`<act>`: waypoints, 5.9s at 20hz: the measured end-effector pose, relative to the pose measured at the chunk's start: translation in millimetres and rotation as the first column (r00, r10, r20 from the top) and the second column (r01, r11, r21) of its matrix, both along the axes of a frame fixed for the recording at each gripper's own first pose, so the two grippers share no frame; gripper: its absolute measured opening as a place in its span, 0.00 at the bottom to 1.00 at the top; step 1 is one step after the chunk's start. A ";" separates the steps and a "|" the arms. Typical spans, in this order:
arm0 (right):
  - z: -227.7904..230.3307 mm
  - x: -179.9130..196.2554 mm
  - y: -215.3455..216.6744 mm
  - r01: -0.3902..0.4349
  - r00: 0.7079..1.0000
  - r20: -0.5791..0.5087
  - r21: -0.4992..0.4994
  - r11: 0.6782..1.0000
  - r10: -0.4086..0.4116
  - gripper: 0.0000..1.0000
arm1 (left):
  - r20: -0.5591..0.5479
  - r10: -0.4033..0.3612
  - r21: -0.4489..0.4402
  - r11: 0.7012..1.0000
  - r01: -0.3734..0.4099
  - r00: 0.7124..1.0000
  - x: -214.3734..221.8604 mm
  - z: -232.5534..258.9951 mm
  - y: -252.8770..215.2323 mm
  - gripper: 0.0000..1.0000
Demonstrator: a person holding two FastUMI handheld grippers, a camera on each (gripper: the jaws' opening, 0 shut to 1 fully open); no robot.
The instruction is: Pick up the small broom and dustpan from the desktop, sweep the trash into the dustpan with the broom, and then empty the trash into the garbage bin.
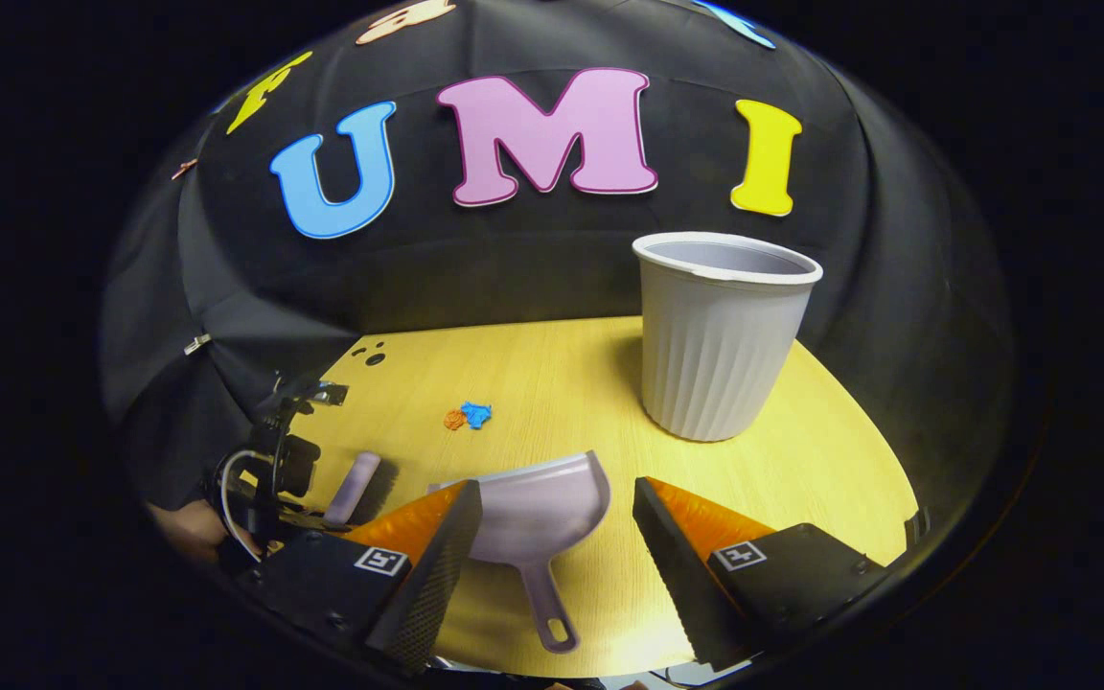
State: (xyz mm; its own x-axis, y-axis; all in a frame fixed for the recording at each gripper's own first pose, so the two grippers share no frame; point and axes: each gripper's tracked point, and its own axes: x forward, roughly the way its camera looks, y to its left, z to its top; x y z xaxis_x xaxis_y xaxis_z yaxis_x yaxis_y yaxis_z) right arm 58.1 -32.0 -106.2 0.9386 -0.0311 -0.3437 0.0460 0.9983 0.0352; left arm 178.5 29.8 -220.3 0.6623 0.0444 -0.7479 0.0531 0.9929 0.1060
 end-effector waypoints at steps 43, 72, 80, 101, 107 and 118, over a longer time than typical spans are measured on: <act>-195.6 25.2 14.3 -0.066 0.817 -0.576 -0.059 0.996 0.020 0.51 | 0.239 0.138 -0.061 0.990 -0.127 0.961 -99.2 73.2 42.4 0.27; -164.1 19.5 -38.9 -0.478 0.723 -0.625 -0.144 0.867 0.295 0.35 | -0.091 -0.559 0.361 0.753 0.551 0.824 223.5 100.1 -33.5 0.27; -173.8 20.8 -40.3 -0.481 0.710 -0.637 -0.126 0.868 0.301 0.36 | -0.240 -0.714 0.303 0.588 0.750 0.658 200.8 83.8 -67.2 0.29; -178.9 24.0 -34.3 -0.435 0.760 -0.586 -0.136 0.890 0.282 0.35 | -0.150 -0.719 0.016 0.684 0.729 0.678 23.0 46.8 -166.4 0.28; -173.9 26.4 -33.0 -0.401 0.814 -0.509 -0.141 0.905 0.281 0.35 | 0.063 -0.586 -0.031 0.808 0.589 0.808 -23.3 81.9 -150.0 0.27; -129.0 0.1 -43.7 -0.302 0.873 -0.428 -0.098 0.948 0.234 0.35 | 0.184 -0.338 -0.115 0.925 0.362 0.923 -107.9 56.7 -48.4 0.27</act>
